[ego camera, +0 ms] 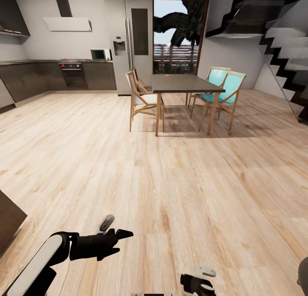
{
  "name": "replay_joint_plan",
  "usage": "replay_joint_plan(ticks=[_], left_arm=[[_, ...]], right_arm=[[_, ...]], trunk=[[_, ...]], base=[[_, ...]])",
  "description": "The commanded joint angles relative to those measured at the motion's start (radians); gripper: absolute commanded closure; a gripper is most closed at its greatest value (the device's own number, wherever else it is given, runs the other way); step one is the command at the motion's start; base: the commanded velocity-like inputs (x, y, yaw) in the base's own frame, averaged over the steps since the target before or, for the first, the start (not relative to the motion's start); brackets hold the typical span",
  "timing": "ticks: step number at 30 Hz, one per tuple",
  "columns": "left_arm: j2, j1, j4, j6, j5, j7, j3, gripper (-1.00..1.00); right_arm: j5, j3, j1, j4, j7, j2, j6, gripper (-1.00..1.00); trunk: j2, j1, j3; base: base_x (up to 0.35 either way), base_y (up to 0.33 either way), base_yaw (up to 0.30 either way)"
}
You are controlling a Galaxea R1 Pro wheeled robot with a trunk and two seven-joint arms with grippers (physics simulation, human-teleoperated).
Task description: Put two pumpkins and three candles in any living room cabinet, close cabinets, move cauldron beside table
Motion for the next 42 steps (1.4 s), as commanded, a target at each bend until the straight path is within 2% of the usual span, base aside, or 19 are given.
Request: replay_joint_plan(ticks=[1, 19, 25, 29, 36, 42], left_arm=[[0.001, -0.001, -0.001, -0.001, 0.011, 0.01, -0.001, -1.0], [0.001, -0.001, -0.004, -0.001, 0.011, 0.01, 0.003, -1.0], [0.001, -0.001, -0.005, 0.001, 0.013, 0.004, 0.006, -1.0], [0.004, -0.001, -0.005, 0.002, 0.013, -0.048, 0.005, -1.0], [0.019, -0.001, -0.008, 0.005, 0.014, -0.12, 0.004, -1.0], [0.042, 0.001, -0.008, 0.006, 0.014, -0.199, -0.004, -1.0]], right_arm=[[-0.005, 0.008, -0.001, -0.002, -0.009, -0.001, 0.004, -1.0], [-0.005, 0.008, -0.001, -0.002, -0.009, -0.001, 0.004, -1.0], [-0.005, 0.008, 0.0, -0.002, -0.009, -0.001, 0.004, -1.0], [-0.005, 0.008, -0.001, -0.002, -0.009, -0.001, 0.004, -1.0], [-0.005, 0.008, -0.001, -0.002, -0.009, -0.001, 0.003, -1.0], [-0.005, 0.008, -0.001, -0.002, -0.009, -0.001, 0.003, -1.0]], trunk=[[0.0, 0.0, -0.001], [0.0, 0.0, -0.001], [-0.002, 0.003, -0.024], [-0.003, 0.004, -0.04], [-0.003, 0.004, -0.04], [-0.004, 0.007, -0.063]], base=[[0.022, 0.0, 0.0], [0.007, 0.0, 0.0], [0.0, 0.0, 0.0], [0.0, 0.0, 0.0], [0.0, 0.0, 0.0], [0.0, 0.0, 0.0]])
